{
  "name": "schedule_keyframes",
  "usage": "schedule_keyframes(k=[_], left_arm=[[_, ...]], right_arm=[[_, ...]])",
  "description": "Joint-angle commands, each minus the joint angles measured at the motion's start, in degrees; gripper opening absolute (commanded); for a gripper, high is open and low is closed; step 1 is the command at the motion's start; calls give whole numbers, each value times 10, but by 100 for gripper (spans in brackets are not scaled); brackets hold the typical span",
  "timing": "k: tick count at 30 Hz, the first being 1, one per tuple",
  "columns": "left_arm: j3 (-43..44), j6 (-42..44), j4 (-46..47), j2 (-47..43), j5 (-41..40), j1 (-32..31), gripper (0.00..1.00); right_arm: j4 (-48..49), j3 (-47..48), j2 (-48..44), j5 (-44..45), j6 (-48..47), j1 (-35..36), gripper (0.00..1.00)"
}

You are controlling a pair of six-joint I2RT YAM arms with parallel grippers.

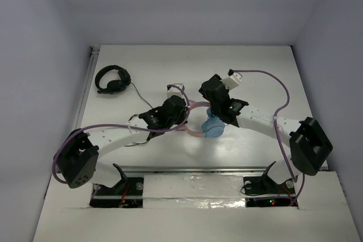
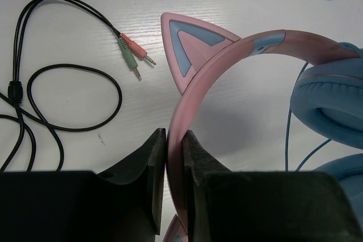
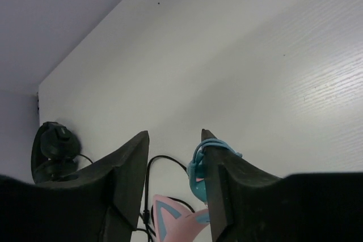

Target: Wrap the headphones

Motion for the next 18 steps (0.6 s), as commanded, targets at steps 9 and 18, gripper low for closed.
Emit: schedule_keyframes(k=[9,18], left_arm=[[65,14,32,14,31,-5,0],[89,26,22,13,29,-5,0]], right_arm=[[24,71,9,-83,-56,-40,74],[59,49,-4,-265,-5,-91,56]])
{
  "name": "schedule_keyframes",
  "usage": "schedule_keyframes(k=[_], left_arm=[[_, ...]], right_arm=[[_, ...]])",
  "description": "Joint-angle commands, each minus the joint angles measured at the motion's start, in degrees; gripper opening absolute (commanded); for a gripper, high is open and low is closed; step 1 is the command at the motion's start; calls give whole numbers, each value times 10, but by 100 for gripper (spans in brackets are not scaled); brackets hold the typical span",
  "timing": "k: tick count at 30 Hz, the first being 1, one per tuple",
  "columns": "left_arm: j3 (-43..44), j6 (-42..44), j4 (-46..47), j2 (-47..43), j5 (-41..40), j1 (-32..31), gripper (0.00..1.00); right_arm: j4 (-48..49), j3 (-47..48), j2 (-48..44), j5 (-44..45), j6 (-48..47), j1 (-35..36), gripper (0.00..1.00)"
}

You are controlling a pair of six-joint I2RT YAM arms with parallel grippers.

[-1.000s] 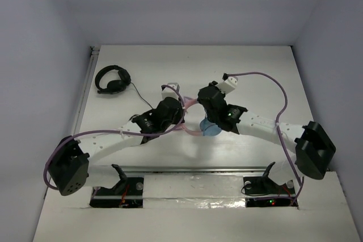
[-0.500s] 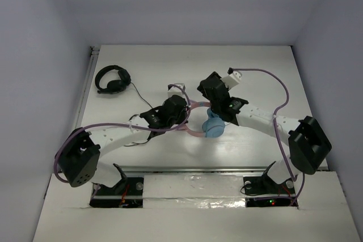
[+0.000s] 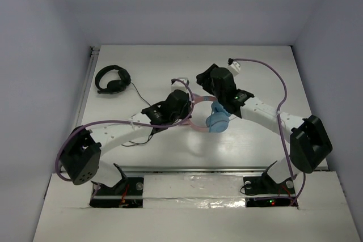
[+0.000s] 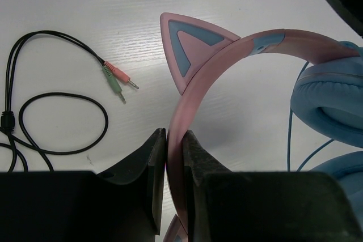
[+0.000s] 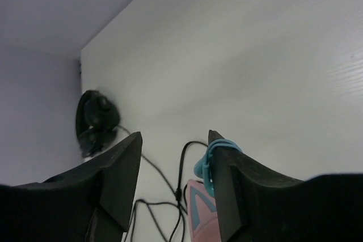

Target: Wrap the headphones

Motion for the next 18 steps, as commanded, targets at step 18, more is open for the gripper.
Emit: schedule_keyframes(k=[18], left_arm=[[17,13,26,-64,13,-5,0]], right_arm=[[208,-158,-133,-296,344,-129,61]])
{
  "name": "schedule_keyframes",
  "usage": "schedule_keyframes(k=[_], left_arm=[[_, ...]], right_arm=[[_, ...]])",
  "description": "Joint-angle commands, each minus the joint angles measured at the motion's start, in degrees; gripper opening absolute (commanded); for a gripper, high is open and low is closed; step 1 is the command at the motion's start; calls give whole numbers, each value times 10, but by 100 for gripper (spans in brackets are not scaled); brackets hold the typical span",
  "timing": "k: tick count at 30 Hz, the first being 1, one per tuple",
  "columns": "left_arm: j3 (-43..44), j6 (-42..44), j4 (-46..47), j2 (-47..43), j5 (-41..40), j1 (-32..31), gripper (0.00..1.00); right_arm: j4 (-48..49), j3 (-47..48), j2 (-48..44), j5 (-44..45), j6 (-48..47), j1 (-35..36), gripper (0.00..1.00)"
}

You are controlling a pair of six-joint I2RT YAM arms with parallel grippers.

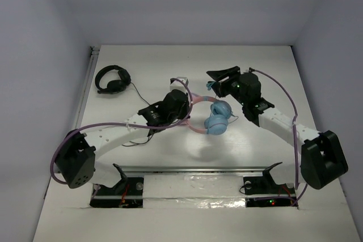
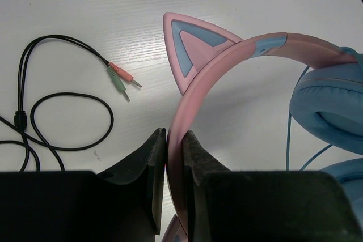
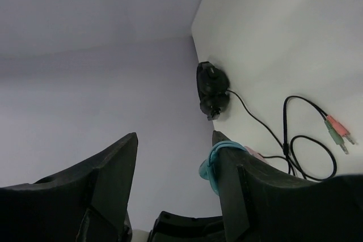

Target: Wrap the headphones

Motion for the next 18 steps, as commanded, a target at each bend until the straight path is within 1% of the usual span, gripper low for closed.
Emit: schedule_keyframes(k=[1,2,3,4,5,6,7,8,9,10,11,12,14,15,17,18], left_arm=[[14,-7,45,-39,17,-3,0],[13,-5,45,-44,20,-3,0],[14,-3,44,-45,19,-3,0],[15,-1,43,-47,16,-3,0],[15,4,44,-49,13,-3,0],[16,6,44,-48,11,-3,0],[17,8,44,-47,10,-3,0],[19,10,42,-42,8,-3,0],[20,13,39,-40,8,-3,0],[18,13,42,-40,9,-3,0],[15,14,45,-42,9,-3,0],[11,14,52,-43,7,-3,0],[-2,13,59,-45,7,-3,0],[-5,13,67,-46,9,-3,0],[-14,8,74,-44,17,-3,0],[-14,7,80,-42,19,-3,0]], right_arm=[[23,7,-33,29,58,-4,61],[-32,24,-33,41,9,-4,61],[-86,54,-28,73,-19,-4,62],[-130,82,-11,76,-42,-4,62],[-148,107,-8,76,-80,-4,62],[-166,106,-7,64,-82,-4,62],[-155,94,-18,52,-77,-4,62],[-131,49,-26,36,-53,-11,62],[-71,24,-30,-36,-32,-20,62],[-34,1,-27,-71,-9,-37,62],[18,-19,-25,-94,26,-37,61],[29,-40,-26,-105,38,-37,58],[38,-43,-33,-106,61,-45,51],[42,-33,-33,-113,70,-52,41],[45,-18,-34,-119,91,-75,32],[45,-8,-36,-118,98,-80,23]])
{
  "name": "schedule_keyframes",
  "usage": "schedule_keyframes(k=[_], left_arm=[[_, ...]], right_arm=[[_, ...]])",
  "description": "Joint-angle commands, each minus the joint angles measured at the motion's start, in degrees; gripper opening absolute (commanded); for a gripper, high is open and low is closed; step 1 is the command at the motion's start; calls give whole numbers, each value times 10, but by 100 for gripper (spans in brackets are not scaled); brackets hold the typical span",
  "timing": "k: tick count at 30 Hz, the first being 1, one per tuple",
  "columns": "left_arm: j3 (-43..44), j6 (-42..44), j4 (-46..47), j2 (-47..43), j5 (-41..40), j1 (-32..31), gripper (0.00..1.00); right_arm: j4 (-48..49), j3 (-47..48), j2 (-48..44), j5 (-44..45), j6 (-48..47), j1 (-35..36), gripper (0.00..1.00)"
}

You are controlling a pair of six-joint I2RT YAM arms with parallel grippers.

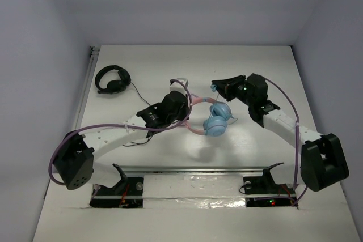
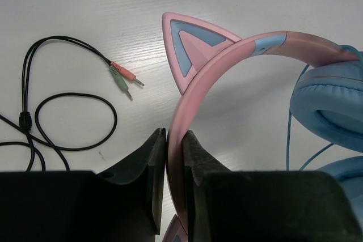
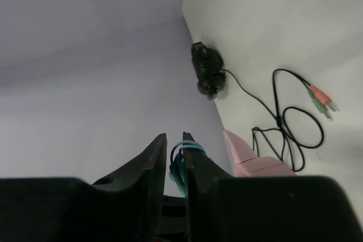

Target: Wrap the headphones

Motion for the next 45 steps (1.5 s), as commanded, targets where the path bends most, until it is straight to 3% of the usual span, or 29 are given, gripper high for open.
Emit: schedule_keyframes(k=[1,2,3,6,8,10,11,12,14,16,17,20,21,22,27,29,30,31,34,37,38,39,40,41,43,45], left_arm=[[-1,-13,72,-27,16,-2,0],[0,-13,77,-20,20,-2,0],[1,-13,86,-16,22,-2,0],[8,-12,100,9,22,-2,0],[13,-10,102,26,21,-2,0],[10,-9,116,33,22,-2,0],[11,-10,119,40,25,-2,0],[12,-10,123,44,27,-2,0],[15,-11,126,49,34,-2,0],[18,-9,125,47,35,-2,0],[18,-8,124,46,30,-2,0],[16,-8,122,33,32,-2,0],[15,-8,122,31,34,-2,0],[14,-9,122,31,36,-2,0],[12,-18,118,35,59,-2,0],[10,-19,121,36,65,-2,0],[10,-19,123,36,64,-2,0],[13,-17,121,37,63,-2,0],[14,-9,120,39,51,-2,0],[10,-5,116,36,37,-2,0],[7,-5,116,31,24,-2,0],[3,-5,117,17,17,-2,0],[-1,-5,121,8,12,-2,0],[-15,-1,127,-14,7,-2,0],[-42,9,164,-34,16,-2,0],[-45,12,166,-51,16,-2,0]], right_arm=[[79,39,-17,-27,56,-21,22],[92,38,-17,-25,81,-28,23],[119,34,-10,-22,94,-33,36],[219,-3,24,-43,166,-44,59],[323,-50,70,-60,224,-44,60],[382,-89,94,-55,255,-44,50],[398,-104,93,-48,254,-44,39],[387,-120,85,-36,246,-44,0],[338,-106,54,-10,173,-44,0],[218,-46,35,2,115,-44,0],[197,-37,11,14,80,-44,3],[117,-19,-24,64,50,-44,45],[115,-20,-38,74,50,-44,69],[118,-26,-39,75,50,-44,74],[145,-35,-45,71,12,-44,79],[75,-14,-52,76,-36,-44,80],[58,-8,-51,73,-42,-44,89],[52,-4,-30,17,-41,-44,90],[177,-35,3,-94,44,-50,89],[260,-54,8,-116,123,-50,85],[267,-49,5,-112,98,-55,84],[142,-28,-24,-92,51,-55,84],[39,32,-38,-17,-2,-55,86],[-6,33,-43,-10,-22,-55,87],[94,-8,-19,-92,5,-67,91],[93,38,26,-172,-53,-67,100]])
